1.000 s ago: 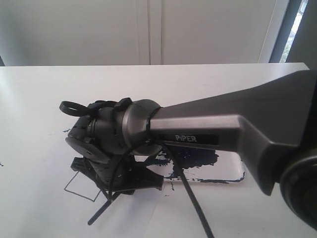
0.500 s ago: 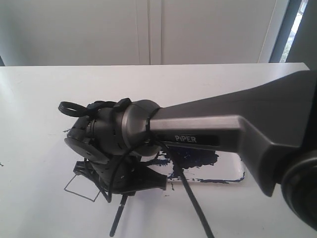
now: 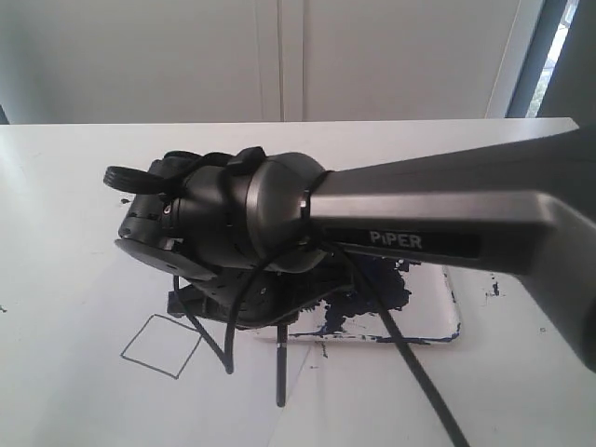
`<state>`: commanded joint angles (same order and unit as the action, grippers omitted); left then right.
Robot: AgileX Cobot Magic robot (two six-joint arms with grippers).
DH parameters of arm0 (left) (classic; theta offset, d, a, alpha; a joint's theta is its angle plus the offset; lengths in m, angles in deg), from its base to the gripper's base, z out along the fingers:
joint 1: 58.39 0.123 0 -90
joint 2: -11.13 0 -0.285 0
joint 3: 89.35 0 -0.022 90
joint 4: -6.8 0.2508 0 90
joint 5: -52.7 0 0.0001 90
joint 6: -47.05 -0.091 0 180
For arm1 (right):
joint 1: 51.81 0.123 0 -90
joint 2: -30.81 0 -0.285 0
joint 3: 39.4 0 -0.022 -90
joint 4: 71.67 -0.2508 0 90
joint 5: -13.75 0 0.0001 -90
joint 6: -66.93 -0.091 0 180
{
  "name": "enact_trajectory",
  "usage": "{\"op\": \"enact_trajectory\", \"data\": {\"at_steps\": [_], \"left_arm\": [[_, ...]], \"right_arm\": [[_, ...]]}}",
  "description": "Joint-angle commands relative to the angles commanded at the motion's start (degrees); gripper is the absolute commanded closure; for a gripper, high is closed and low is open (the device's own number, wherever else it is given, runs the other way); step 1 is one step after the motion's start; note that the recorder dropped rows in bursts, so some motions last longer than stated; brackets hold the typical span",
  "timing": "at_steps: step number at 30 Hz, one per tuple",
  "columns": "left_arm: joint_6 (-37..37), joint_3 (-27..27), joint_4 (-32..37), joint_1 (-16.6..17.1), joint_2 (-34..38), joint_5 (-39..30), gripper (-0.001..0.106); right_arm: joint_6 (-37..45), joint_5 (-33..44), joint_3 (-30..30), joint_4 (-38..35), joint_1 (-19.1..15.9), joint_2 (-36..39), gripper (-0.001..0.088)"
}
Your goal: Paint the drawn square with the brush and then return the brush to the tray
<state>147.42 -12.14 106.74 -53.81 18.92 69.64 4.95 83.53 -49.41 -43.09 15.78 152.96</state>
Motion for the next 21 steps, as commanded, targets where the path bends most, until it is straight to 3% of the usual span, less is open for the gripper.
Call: {"op": "enact_trajectory", "data": {"at_steps": [8, 21], "left_arm": [[0.0, 0.0, 0.0, 0.0, 0.0, 0.0, 0.105], [0.0, 0.0, 0.0, 0.0, 0.0, 0.0, 0.105]], "right_arm": [[12.4, 0.2, 0.0, -0.4, 0.0, -3.1, 0.0868], [28.5, 0.2, 0.0, -12.8, -1.6, -7.4, 0.0868]]}}
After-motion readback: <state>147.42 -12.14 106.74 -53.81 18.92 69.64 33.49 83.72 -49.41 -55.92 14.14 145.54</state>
